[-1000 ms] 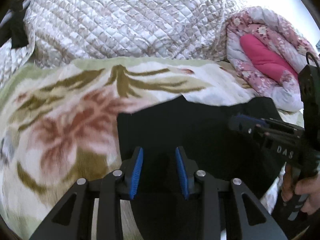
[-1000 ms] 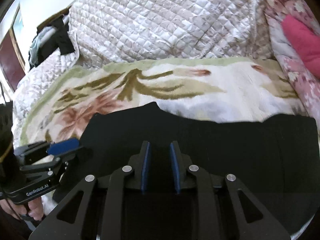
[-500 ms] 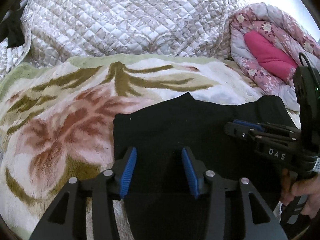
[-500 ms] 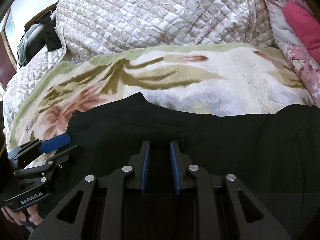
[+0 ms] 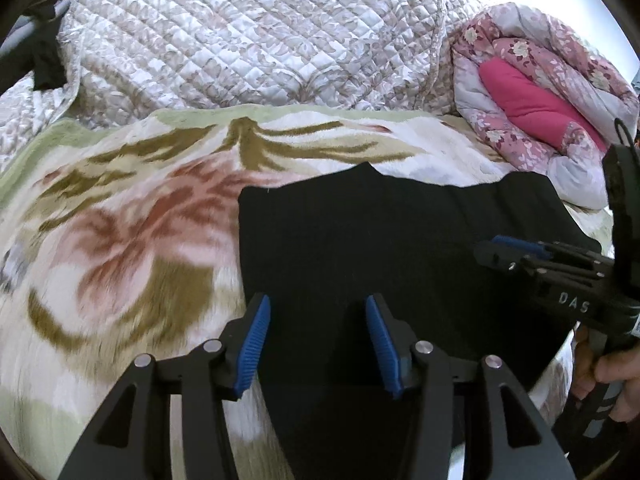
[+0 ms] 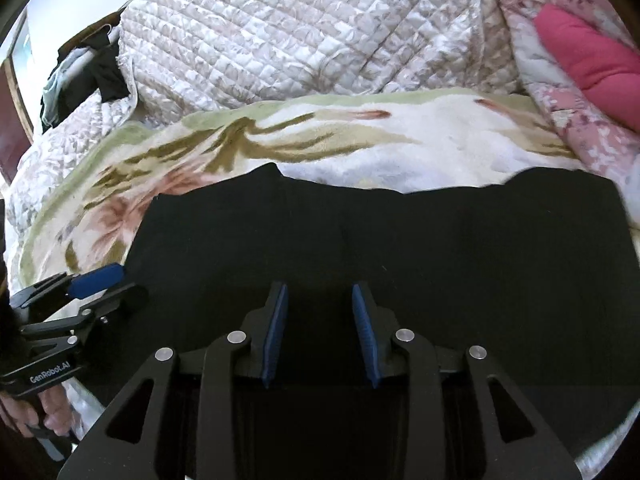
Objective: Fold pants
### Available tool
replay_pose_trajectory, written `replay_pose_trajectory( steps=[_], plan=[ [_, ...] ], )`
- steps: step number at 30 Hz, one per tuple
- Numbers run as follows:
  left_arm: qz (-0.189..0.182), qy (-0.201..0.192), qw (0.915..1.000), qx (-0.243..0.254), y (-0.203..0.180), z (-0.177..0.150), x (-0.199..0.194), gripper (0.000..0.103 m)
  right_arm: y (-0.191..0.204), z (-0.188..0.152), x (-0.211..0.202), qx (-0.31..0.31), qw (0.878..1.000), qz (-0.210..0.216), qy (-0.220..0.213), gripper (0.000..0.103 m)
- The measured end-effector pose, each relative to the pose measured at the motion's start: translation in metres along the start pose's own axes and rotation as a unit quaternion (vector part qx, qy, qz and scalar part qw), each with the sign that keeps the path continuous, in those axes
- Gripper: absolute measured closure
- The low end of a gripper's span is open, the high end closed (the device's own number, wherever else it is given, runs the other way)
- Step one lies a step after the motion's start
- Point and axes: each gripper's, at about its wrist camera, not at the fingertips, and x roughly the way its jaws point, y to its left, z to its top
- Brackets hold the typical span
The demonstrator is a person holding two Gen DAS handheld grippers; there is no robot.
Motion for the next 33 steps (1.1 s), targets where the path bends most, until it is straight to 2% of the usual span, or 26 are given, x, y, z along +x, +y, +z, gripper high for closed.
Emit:
replay_pose_trajectory(
  steps=[4, 8, 10, 13, 16, 18, 20, 22, 25, 27, 33],
  plan=[
    [0.000, 0.000, 1.0000, -0.002, -0.006, -0.016, -0.017, 0.047, 0.000, -0.015, -0.022, -0.001, 1.000, -0.023, -0.018, 0.069],
    [-0.004, -0.001, 0.9998, -0.020, -0.008, -0.032, -0.032, 0.047, 0.013, -0.037, -0.048, 0.003, 0.999, 0.012, -0.042, 0.069],
    [-0.009, 0.001, 0.9993, -0.036, -0.005, -0.039, -0.038, 0.046, 0.023, -0.046, -0.054, -0.011, 0.999, 0.013, -0.050, 0.069],
    [-0.026, 0.007, 0.9979, -0.058, -0.001, -0.050, -0.040, 0.044, 0.034, -0.056, -0.044, -0.034, 0.999, 0.004, -0.023, 0.069],
    [-0.021, 0.005, 0.9987, -0.047, -0.004, -0.049, -0.041, 0.044, 0.027, -0.055, -0.042, -0.022, 1.000, -0.010, -0.017, 0.069],
    [-0.018, 0.005, 0.9988, -0.045, -0.005, -0.049, -0.041, 0.044, 0.022, -0.053, -0.044, -0.004, 1.000, -0.016, -0.017, 0.074],
    [-0.016, 0.006, 0.9989, -0.044, -0.006, -0.048, -0.042, 0.044, 0.022, -0.052, -0.050, -0.005, 0.999, -0.024, -0.028, 0.086],
    [-0.010, 0.001, 0.9990, -0.044, -0.007, -0.048, -0.047, 0.044, 0.023, -0.052, -0.056, -0.004, 0.999, -0.016, -0.043, 0.092],
    [-0.007, -0.023, 0.9989, -0.041, -0.009, -0.046, -0.059, 0.044, 0.028, -0.052, -0.062, -0.015, 0.998, -0.011, -0.059, 0.093],
    [-0.005, -0.034, 0.9989, -0.032, -0.010, -0.042, -0.062, 0.044, 0.029, -0.052, -0.059, -0.015, 0.998, -0.002, -0.054, 0.093],
    [-0.008, -0.026, 0.9993, -0.026, -0.012, -0.038, -0.056, 0.044, 0.031, -0.051, -0.059, -0.018, 0.998, 0.003, -0.060, 0.092]
  ],
)
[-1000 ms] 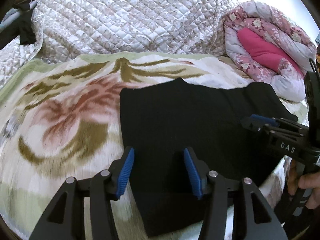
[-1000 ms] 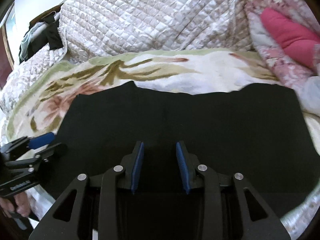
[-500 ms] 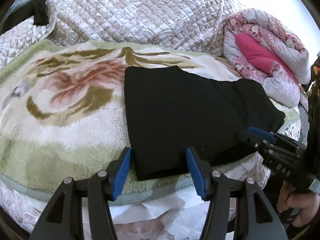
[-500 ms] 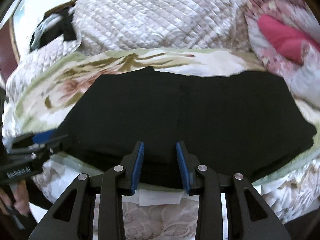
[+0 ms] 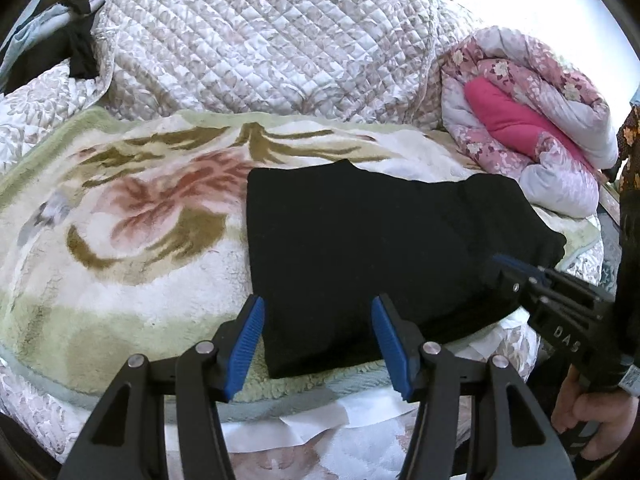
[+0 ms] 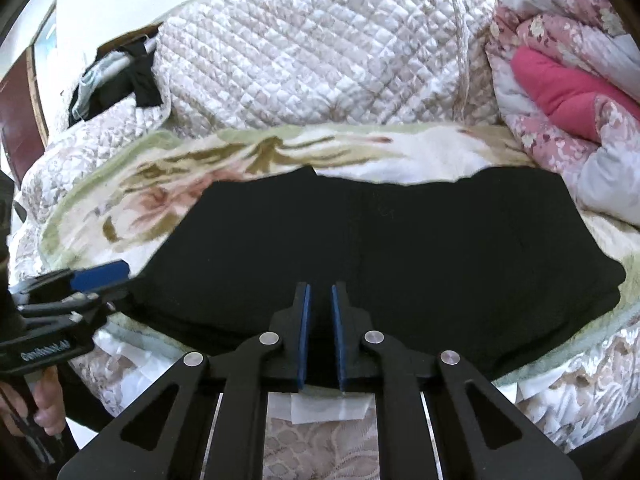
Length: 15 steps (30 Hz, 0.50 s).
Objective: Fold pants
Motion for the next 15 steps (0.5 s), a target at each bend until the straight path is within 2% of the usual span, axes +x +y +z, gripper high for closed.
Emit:
replay_pose_trajectory(
  steps=[2, 4, 7, 11, 12, 15],
  plan=[
    [-0.006, 0.015, 0.9998, 0.007, -0.003, -0.004, 0.007, 0.044, -0.005, -0.005, 0.015, 0.007, 0.999, -0.018, 0.041, 0.092],
    [-0.007, 0.020, 0.9997, 0.013, -0.005, -0.007, 0.010, 0.044, -0.012, -0.005, 0.013, 0.026, 0.999, -0.017, 0.037, 0.092],
    [-0.007, 0.019, 0.9996, 0.020, -0.007, -0.007, 0.010, 0.043, -0.025, -0.004, 0.010, 0.041, 0.997, -0.047, 0.036, 0.092],
    [-0.005, 0.018, 0.9995, 0.026, -0.008, -0.008, 0.010, 0.043, -0.045, -0.005, 0.002, 0.080, 0.995, -0.051, 0.027, 0.090],
    [-0.005, 0.019, 0.9995, 0.026, -0.008, -0.008, 0.010, 0.043, -0.053, -0.005, -0.004, 0.092, 0.994, -0.057, 0.017, 0.087],
    [-0.008, 0.017, 0.9995, 0.024, -0.007, -0.008, 0.009, 0.043, -0.086, -0.008, -0.024, 0.165, 0.984, -0.061, -0.019, 0.064]
  ],
)
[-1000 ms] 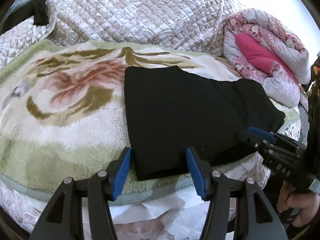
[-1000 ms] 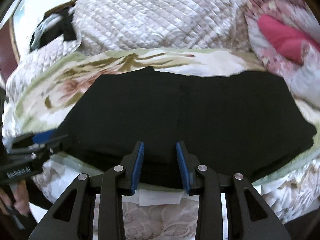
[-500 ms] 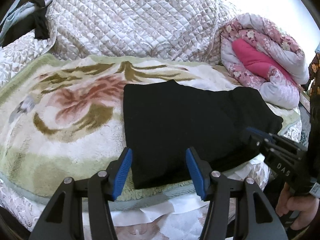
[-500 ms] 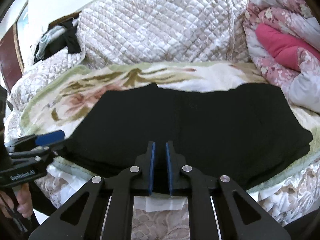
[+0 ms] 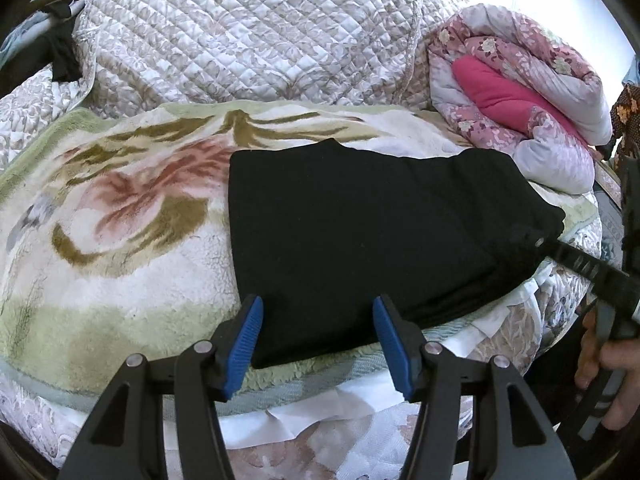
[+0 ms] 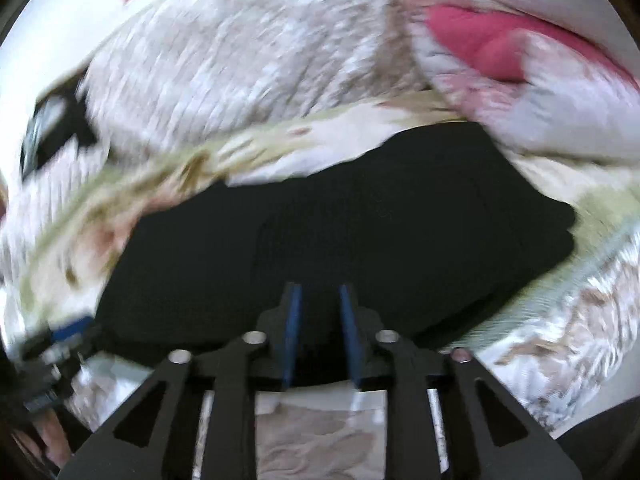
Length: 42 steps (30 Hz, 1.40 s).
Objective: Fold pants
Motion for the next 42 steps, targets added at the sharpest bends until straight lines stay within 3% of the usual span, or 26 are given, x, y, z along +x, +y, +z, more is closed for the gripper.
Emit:
replay_pose_trajectory(
  steps=[1, 2, 11, 14, 17, 24, 27, 29, 32, 36, 42],
  plan=[
    [-0.002, 0.000, 1.0000, -0.003, 0.001, 0.000, 0.000, 0.043, -0.013, 0.002, -0.005, 0.027, 1.000, -0.004, -0.010, 0.052],
    [-0.003, 0.000, 1.0000, -0.006, 0.001, 0.000, -0.001, 0.043, -0.024, 0.003, -0.009, 0.049, 0.999, -0.005, -0.018, 0.048],
    [-0.022, -0.003, 0.9995, -0.024, 0.004, 0.015, -0.008, 0.043, -0.100, 0.004, -0.017, 0.216, 0.976, -0.016, -0.025, 0.046],
    [-0.017, -0.015, 0.9997, -0.011, 0.001, 0.026, -0.010, 0.043, -0.102, 0.011, -0.011, 0.225, 0.974, -0.012, -0.034, 0.046],
    [-0.015, -0.017, 0.9997, -0.005, -0.001, 0.035, -0.007, 0.043, -0.103, 0.021, -0.002, 0.227, 0.973, -0.011, -0.034, 0.038],
    [-0.016, -0.003, 0.9998, -0.007, 0.000, 0.035, 0.011, 0.043, -0.113, 0.028, 0.004, 0.245, 0.968, 0.001, -0.049, 0.038],
    [-0.014, 0.009, 0.9998, -0.013, 0.004, 0.028, 0.017, 0.043, -0.104, 0.035, 0.008, 0.221, 0.974, 0.010, -0.050, 0.046],
    [-0.011, 0.009, 0.9998, -0.014, 0.004, 0.027, 0.017, 0.043, -0.104, 0.043, 0.022, 0.214, 0.976, 0.008, -0.029, 0.063],
    [-0.008, 0.004, 0.9998, -0.016, 0.005, 0.029, 0.016, 0.043, -0.105, 0.049, 0.034, 0.208, 0.978, 0.004, -0.012, 0.077],
    [0.003, -0.002, 0.9996, -0.028, 0.016, 0.029, 0.011, 0.043, -0.086, 0.062, 0.020, 0.172, 0.985, 0.018, -0.024, 0.083],
    [0.032, 0.017, 0.9975, -0.061, 0.039, 0.031, 0.015, 0.043, -0.022, 0.094, 0.006, 0.081, 0.994, 0.060, -0.036, 0.084]
  ],
)
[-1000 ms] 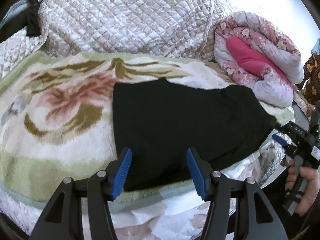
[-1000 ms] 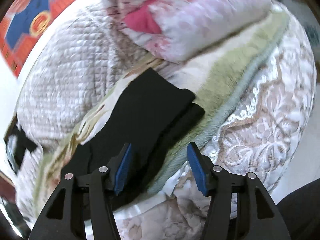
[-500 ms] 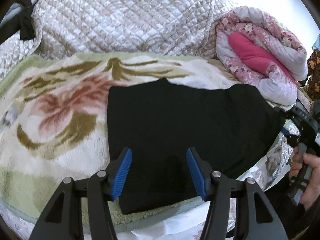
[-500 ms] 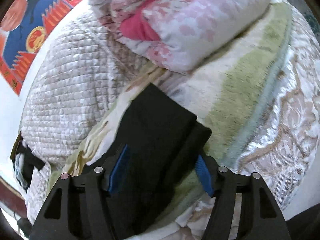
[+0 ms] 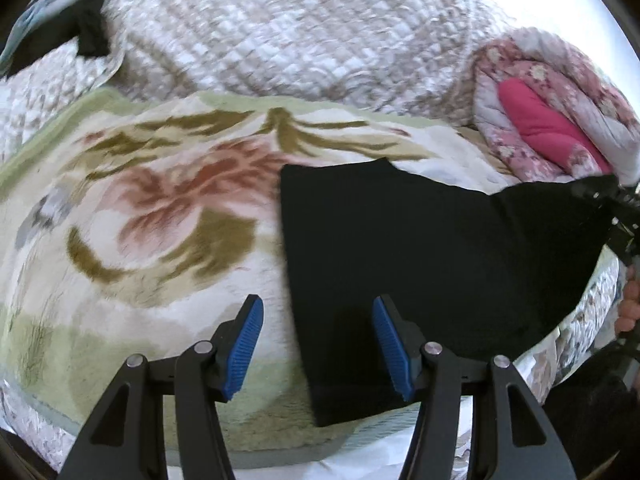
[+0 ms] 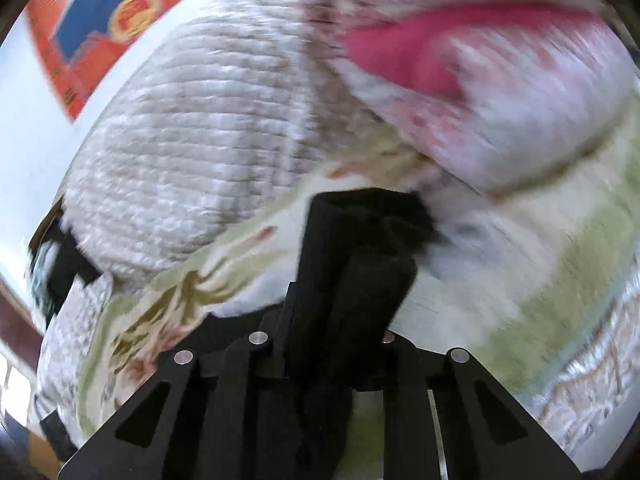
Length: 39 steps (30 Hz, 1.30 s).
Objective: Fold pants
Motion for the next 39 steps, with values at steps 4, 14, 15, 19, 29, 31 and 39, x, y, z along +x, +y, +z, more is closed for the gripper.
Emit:
replay_pose_trajectory(
  steps=[4, 14, 15, 19, 29, 31, 39],
  plan=[
    [0.011, -0.004, 0.9997, -0.021, 0.015, 0.002, -0.005, 0.043, 0.059, -0.006, 0.008, -0.066, 0.997, 0.038, 0.016, 0.084],
    [0.039, -0.026, 0.9932, -0.107, 0.073, 0.005, -0.023, 0.043, 0.173, -0.122, 0.076, -0.240, 0.952, 0.109, 0.157, 0.084],
    [0.040, -0.026, 0.9926, -0.112, 0.076, 0.004, -0.024, 0.043, 0.173, -0.135, 0.084, -0.255, 0.947, 0.100, 0.171, 0.084],
    [0.038, -0.030, 0.9918, -0.118, 0.081, 0.004, -0.026, 0.043, 0.177, -0.148, 0.080, -0.293, 0.940, 0.093, 0.147, 0.078],
    [0.028, -0.038, 0.9930, -0.109, 0.075, 0.005, -0.027, 0.043, 0.175, -0.144, 0.034, -0.267, 0.934, 0.188, 0.145, 0.045],
    [0.027, -0.039, 0.9929, -0.109, 0.075, 0.005, -0.028, 0.043, 0.162, -0.138, 0.026, -0.246, 0.945, 0.185, 0.112, 0.045],
    [-0.008, -0.061, 0.9946, -0.083, 0.054, 0.012, -0.034, 0.043, 0.142, -0.137, 0.051, -0.224, 0.946, 0.158, 0.176, 0.059]
  ],
)
